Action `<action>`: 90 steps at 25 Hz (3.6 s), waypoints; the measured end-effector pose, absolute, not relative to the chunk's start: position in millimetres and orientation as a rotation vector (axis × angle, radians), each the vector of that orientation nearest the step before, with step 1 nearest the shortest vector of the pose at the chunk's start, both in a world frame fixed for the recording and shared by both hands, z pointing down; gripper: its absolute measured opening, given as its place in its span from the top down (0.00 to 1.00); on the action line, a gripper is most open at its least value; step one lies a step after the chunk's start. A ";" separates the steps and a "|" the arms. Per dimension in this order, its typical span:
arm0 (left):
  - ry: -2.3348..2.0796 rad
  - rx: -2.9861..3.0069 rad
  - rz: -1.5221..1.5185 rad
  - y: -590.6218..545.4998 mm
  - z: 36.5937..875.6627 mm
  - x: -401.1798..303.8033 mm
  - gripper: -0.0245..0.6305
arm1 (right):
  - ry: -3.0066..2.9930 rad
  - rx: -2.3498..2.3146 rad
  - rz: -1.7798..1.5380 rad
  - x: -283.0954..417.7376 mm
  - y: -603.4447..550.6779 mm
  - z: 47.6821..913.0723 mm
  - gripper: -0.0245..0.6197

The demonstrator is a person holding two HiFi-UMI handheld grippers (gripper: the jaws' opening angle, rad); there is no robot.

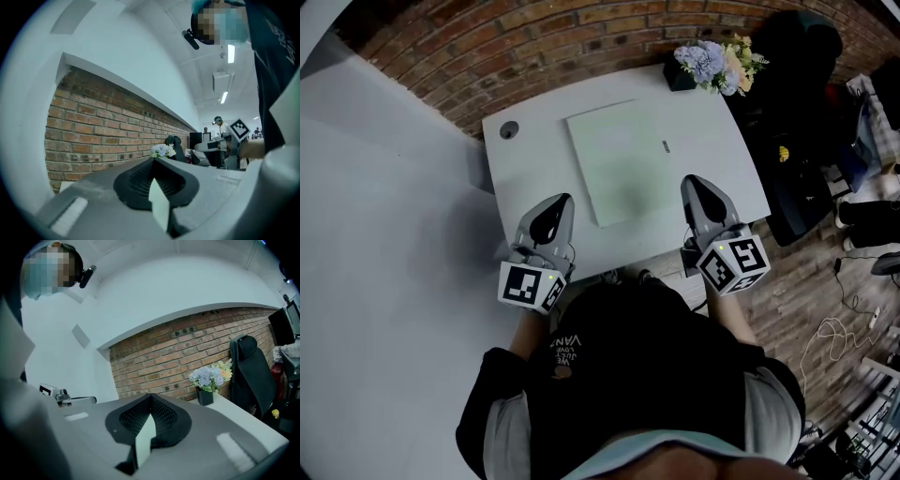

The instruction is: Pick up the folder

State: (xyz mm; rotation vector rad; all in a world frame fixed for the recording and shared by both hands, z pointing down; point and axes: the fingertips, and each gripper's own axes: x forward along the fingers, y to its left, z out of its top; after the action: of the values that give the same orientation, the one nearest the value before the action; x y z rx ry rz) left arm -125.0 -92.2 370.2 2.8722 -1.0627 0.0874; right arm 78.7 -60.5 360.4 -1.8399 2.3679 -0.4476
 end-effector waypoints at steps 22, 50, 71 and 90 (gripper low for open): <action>-1.037 2.831 0.088 -140.8 396.4 -119.7 0.96 | 2.335 -1.946 -0.449 96.8 -104.3 378.5 0.96; -1.352 2.516 0.229 -174.1 466.9 -94.4 0.96 | 2.593 -1.716 -0.774 130.5 -181.4 458.5 0.96; -1.358 2.291 0.354 -188.3 536.9 -96.5 0.96 | 2.746 -1.706 -0.976 132.2 -204.0 538.3 0.95; -1.275 2.071 0.388 -199.8 578.8 -95.8 0.48 | 2.731 -1.635 -1.236 132.9 -211.7 571.3 0.57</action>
State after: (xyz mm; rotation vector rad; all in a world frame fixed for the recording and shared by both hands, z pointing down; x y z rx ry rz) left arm -95.8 -199.8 578.8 2.0707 -1.2745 0.3877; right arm 132.9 -211.7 571.3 -1.6353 2.7308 -1.2363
